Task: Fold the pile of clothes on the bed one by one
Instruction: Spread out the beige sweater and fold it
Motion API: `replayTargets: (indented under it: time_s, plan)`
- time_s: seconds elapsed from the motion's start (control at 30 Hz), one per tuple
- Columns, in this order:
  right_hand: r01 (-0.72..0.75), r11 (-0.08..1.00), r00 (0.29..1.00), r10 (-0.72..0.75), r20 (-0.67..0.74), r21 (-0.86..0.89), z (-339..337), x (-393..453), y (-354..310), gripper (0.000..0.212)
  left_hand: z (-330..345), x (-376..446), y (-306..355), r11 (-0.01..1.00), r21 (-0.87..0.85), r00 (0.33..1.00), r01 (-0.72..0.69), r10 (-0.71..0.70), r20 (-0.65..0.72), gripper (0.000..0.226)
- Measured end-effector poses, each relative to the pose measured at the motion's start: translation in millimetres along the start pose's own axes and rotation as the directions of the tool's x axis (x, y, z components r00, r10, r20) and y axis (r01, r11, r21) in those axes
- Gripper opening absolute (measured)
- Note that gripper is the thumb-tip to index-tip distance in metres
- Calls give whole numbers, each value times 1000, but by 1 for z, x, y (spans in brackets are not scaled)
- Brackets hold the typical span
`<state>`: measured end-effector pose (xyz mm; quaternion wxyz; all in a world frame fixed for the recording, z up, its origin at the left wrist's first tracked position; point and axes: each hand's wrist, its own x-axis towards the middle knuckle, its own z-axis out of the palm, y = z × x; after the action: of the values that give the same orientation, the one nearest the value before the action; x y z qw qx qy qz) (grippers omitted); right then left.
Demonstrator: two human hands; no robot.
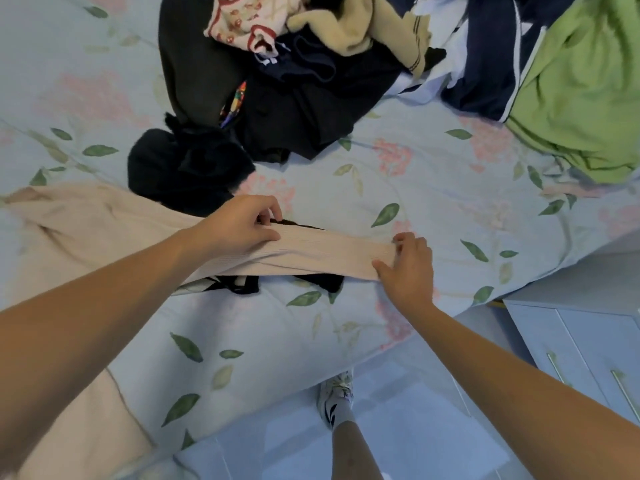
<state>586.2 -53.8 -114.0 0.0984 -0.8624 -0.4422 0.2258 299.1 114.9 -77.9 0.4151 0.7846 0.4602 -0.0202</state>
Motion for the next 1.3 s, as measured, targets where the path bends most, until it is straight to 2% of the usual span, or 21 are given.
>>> replayTargets:
  time_s: [0.07, 0.1, 0.17, 0.23, 0.3, 0.37, 0.47, 0.57, 0.67, 0.77, 0.87, 0.9, 0.97, 1.07, 1.13, 1.2, 1.3]
  plan:
    - [104, 987, 992, -112, -62, -124, 2, -5, -16, 50, -7, -11, -7, 1000, 2, 1000, 4, -4, 0, 22]
    - [186, 976, 979, -193, -60, -111, 5, -9, -28, 47, -13, -17, -12, 1000, 6, 1000, 0, -1, 12, 21]
    - [379, 926, 926, -379, -5, 2, 13, -17, -63, 39, -28, -30, -25, 1000, 30, 999, -3, 2, 32, 21]
    - [508, 850, 851, -520, 72, 141, 24, -25, -110, 36, -46, -44, -42, 998, 58, 999, 6, -9, 43, 24]
    - [556, 796, 788, -596, 154, 239, 36, -30, -160, 38, -63, -57, -61, 994, 107, 997, 13, -21, 74, 27]
    - [595, 765, 739, -641, 205, 246, 52, -34, -207, 40, -78, -71, -83, 982, 188, 991, 18, -42, 126, 27]
    - [636, 740, 697, -673, 248, 221, 75, -40, -262, 39, -103, -92, -122, 948, 316, 986, 23, -75, 151, 29]
    - [664, 731, 671, -675, 307, 159, 91, -45, -298, 39, -125, -110, -163, 865, 499, 984, 46, -125, 126, 49]
    - [713, 699, 642, -682, 352, 55, 104, -49, -319, 41, -139, -124, -199, 837, 531, 981, 131, -188, 55, 60]
    - [713, 697, 669, -641, 377, -80, 115, -52, -330, 44, -143, -125, -219, 870, 455, 978, 189, -210, -4, 69]
    - [690, 703, 708, -606, 361, -173, 122, -54, -335, 27, -141, -117, -226, 896, 354, 962, 267, -272, -36, 63]
    - [684, 710, 714, -602, 359, -169, 123, -53, -336, 21, -139, -113, -227, 892, 353, 958, 281, -280, -57, 55]
    - [671, 731, 721, -605, 336, -124, 124, -49, -335, 25, -140, -109, -227, 898, 319, 953, 304, -283, -111, 32]
    - [662, 749, 725, -635, 267, -14, 118, -40, -328, 24, -150, -111, -228, 953, 85, 951, 290, -277, -137, 27]
    - [678, 734, 717, -656, 236, -21, 113, -34, -325, 25, -162, -115, -230, 967, -8, 951, 253, -251, -180, 18]
    - [694, 716, 712, -666, 224, -78, 109, -25, -328, 32, -172, -117, -234, 971, -37, 941, 238, -240, -240, 15]
    - [685, 709, 728, -653, 211, -169, 109, -10, -336, 42, -171, -108, -241, 956, 51, 925, 287, -263, -273, 19]
